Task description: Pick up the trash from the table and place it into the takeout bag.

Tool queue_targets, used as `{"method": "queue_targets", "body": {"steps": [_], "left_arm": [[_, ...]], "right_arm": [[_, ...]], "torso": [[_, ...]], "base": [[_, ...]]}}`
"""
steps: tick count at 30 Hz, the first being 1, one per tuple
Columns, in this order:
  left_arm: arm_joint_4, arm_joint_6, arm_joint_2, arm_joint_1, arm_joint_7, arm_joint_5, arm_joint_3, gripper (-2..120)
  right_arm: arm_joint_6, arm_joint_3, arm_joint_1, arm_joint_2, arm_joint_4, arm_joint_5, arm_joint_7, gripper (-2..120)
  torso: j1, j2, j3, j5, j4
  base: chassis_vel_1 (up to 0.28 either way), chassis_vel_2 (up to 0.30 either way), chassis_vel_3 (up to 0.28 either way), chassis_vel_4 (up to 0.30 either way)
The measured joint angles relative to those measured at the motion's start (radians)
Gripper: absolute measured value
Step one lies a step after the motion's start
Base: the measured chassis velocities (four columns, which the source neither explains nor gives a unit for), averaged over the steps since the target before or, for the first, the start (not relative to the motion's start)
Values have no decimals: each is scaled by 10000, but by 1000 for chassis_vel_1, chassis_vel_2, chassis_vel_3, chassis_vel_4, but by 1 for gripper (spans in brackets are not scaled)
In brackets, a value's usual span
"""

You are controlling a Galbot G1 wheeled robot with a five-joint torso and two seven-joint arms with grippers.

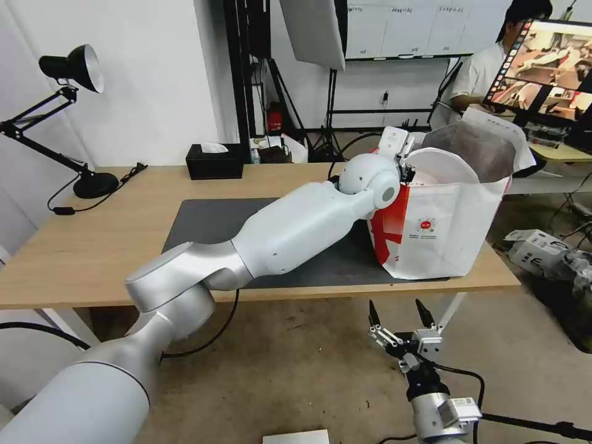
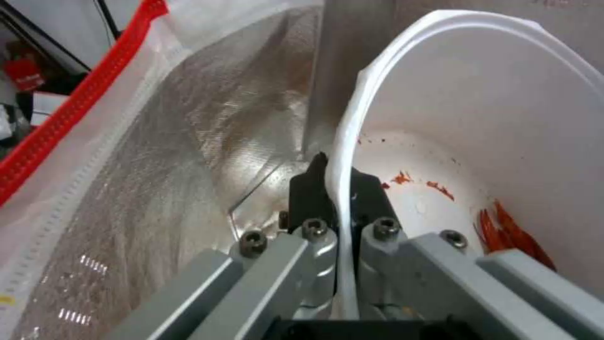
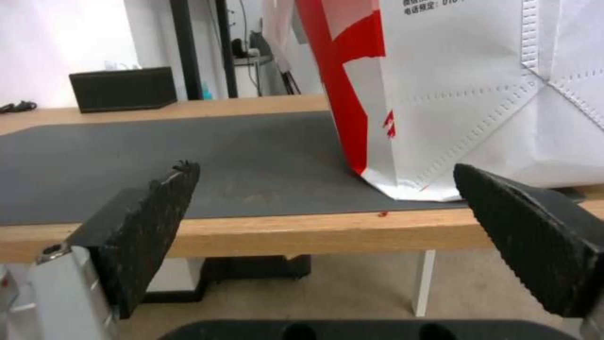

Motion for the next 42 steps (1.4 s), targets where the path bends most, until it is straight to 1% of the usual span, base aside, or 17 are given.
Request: {"method": "queue_targets", "body": {"steps": [10,11,12,15,16,20,21,25,26,28,29,32,33,35,36,38,42], "left_arm": [[-29,36,0,-54,193,-52,37,1],[-37,37,0,-65,209,-60,50,7],[-37,37,0,-65,209,-60,50,7],[-51,119,1,-87,179,-66,113,21],[-51,119,1,-87,179,-66,113,21],[-101,233,2,-109,-75,-72,145,40],[-101,233,2,-109,-75,-72,145,40],[-218,235,2,-116,-209,-104,109,52],[-276,234,3,-118,-237,-132,77,59],[-401,226,3,-126,-292,-165,2,68],[-401,226,3,-126,-292,-165,2,68],[-528,166,4,-170,-400,-211,-91,82],[-528,166,4,-170,-400,-211,-91,82],[-612,-10,5,-194,-414,-213,-134,92],[-612,-10,5,-194,-414,-213,-134,92],[-731,-292,5,-236,-419,-204,-209,99],[-920,-552,5,-396,-442,-191,-329,100]], "right_arm": [[0,0,0,0,0,0,0,100],[0,0,0,0,0,0,0,100],[0,0,0,0,0,0,0,100],[0,0,0,0,0,0,0,100],[0,0,0,0,0,0,0,100],[0,0,0,0,0,0,0,100],[0,0,0,0,0,0,0,100],[0,0,0,0,0,0,0,100],[0,0,0,0,0,0,0,100],[-1,0,0,0,0,0,0,100],[-1,0,0,0,0,0,0,100],[0,0,0,0,0,0,0,100],[0,0,0,0,0,0,0,100],[0,0,0,0,0,0,0,100],[0,0,0,0,0,0,0,100],[0,0,0,0,0,0,0,100],[0,0,0,0,0,0,0,100]], "torso": [[0,0,0,0,0],[0,0,0,0,0],[0,0,0,0,0],[0,0,0,0,0],[0,0,0,0,0],[0,0,0,0,0],[0,0,0,0,0],[1,0,0,0,0],[0,0,0,0,0],[0,0,0,0,0],[0,0,0,0,0],[0,0,0,0,0],[0,0,0,0,0],[0,0,0,0,0],[0,0,0,0,0],[0,0,0,0,0],[0,0,0,0,0]], "base": [[0,0,0,0],[0,0,0,0],[0,0,0,0],[0,0,0,0],[0,0,0,0],[0,0,0,0],[0,0,0,0],[0,0,0,0],[0,0,0,0],[0,0,0,0],[0,0,0,0],[0,0,0,0],[0,0,0,0],[0,0,0,0],[0,0,0,0],[0,0,0,0],[0,0,0,0]]}}
